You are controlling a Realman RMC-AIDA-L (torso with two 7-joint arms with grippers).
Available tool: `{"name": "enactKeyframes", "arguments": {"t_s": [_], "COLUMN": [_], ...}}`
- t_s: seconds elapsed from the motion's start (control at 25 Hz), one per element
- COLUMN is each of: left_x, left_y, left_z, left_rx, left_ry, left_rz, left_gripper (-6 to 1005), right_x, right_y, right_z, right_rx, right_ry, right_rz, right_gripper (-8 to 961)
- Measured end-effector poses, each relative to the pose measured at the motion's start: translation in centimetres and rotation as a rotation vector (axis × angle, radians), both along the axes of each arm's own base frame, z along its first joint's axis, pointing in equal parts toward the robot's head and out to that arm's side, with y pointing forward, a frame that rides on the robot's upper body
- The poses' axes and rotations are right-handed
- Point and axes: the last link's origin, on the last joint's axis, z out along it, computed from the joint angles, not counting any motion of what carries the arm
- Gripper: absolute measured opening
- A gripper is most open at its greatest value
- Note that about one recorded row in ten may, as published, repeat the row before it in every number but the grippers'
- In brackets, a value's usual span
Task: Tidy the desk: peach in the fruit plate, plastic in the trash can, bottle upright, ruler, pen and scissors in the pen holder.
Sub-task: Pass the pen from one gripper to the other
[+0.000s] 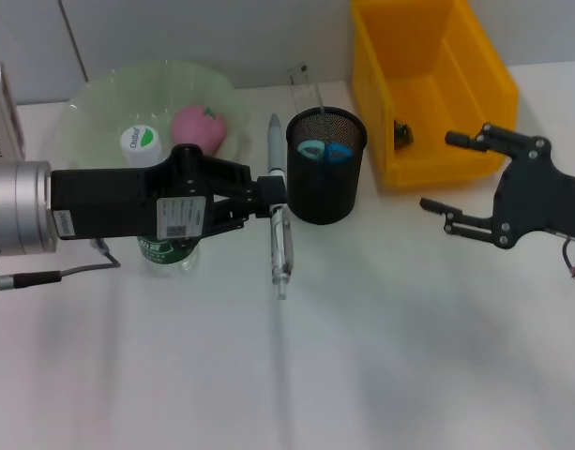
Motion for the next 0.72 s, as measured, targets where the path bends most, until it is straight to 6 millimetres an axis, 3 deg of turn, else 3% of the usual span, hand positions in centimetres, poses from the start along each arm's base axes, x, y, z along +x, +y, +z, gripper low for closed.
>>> {"name": "enactKeyframes", "arguments": {"t_s": [0.28, 0.72], "left_x": [0.1, -0.4], "left_y": [0.2, 0.3], "left_z": [-0.4, 0.0], "left_rx": [-0.059, -0.088], "left_ry": [-0.02, -0.013], "left_rz": [0.027, 0.077], "left_gripper": [141, 142], "right_x": [-0.5, -1.5], "right_y": [0.2, 0.2], "right_z": [-1.3, -2.1], "right_rx": [0.195, 0.283], "right_ry": [-0.05, -0.124], "right_rz": [0.164, 0.316], "right_gripper": [725, 726]}}
